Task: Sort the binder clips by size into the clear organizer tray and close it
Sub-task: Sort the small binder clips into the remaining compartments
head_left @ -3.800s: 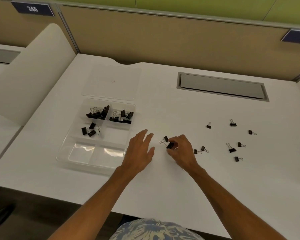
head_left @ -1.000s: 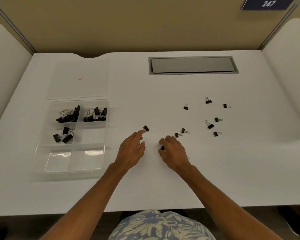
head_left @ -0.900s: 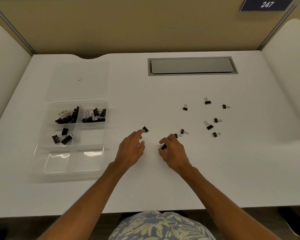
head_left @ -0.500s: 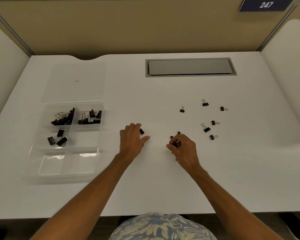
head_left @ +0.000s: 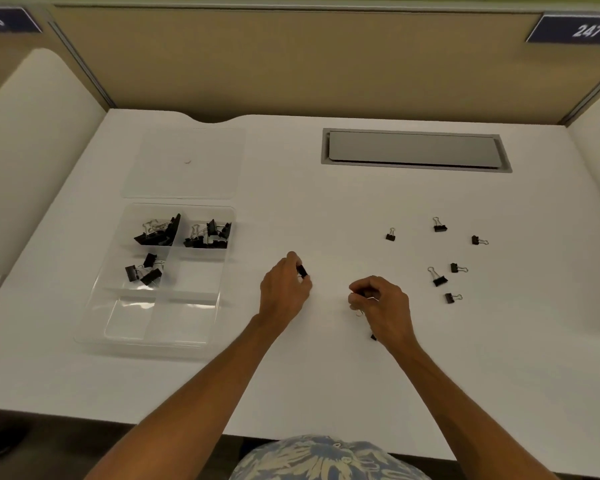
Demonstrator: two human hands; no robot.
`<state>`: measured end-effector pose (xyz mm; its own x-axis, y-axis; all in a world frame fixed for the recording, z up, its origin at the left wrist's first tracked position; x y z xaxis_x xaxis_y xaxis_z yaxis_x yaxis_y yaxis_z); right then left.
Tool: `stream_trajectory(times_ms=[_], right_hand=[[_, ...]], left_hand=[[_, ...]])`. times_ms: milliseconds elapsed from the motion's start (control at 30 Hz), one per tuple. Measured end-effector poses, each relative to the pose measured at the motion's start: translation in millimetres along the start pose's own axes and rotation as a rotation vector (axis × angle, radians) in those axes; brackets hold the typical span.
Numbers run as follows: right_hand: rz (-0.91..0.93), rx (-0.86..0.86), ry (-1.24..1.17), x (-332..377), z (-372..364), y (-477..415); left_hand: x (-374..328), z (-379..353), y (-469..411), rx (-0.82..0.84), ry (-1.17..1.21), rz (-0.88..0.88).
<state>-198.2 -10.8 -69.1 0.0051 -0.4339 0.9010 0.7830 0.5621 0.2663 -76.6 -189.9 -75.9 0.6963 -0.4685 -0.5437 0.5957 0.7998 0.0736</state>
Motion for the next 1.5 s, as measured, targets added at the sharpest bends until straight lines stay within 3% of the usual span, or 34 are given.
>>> stream_trajectory(times_ms=[233, 400, 733, 933, 1233, 1367, 1500], right_hand=[[0.044, 0.124, -0.012, 41, -64, -5], [0.126, 0.194, -0.037, 81, -125, 0], [0.214, 0.258, 0.133, 125, -232, 1], [0.322, 0.242, 0.356, 134, -269, 0], [0.346, 0.286, 0.648, 129, -297, -2], [0.35, 0.287, 0.621, 129, -294, -2], [0.351, 0.159, 0.476, 130, -269, -4]], left_hand=[[47, 62, 10, -0.033, 0.417, 0.216], [96, 113, 8, -0.13, 0.509, 0.229], [174, 143, -9, -0.07, 0.338, 0.232], [181, 151, -24, -0.089, 0.209, 0.172], [180, 148, -40, -0.021, 0.131, 0.042], [184, 149, -43, 0.0, 0.172, 0.039], [177, 158, -42, -0.035, 0.214, 0.017]])
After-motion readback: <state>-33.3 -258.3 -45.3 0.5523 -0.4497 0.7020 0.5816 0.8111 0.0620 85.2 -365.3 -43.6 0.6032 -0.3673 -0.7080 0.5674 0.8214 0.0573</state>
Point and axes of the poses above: each hand's wrist, its own y-axis away from the middle knuckle, its own z-axis out of the back of the hand, x = y × z, the point moved 9 cm from there along -y, towards the middle knuckle, and after that the axes turned 3 degrees about -x, right-handed, at the moved point
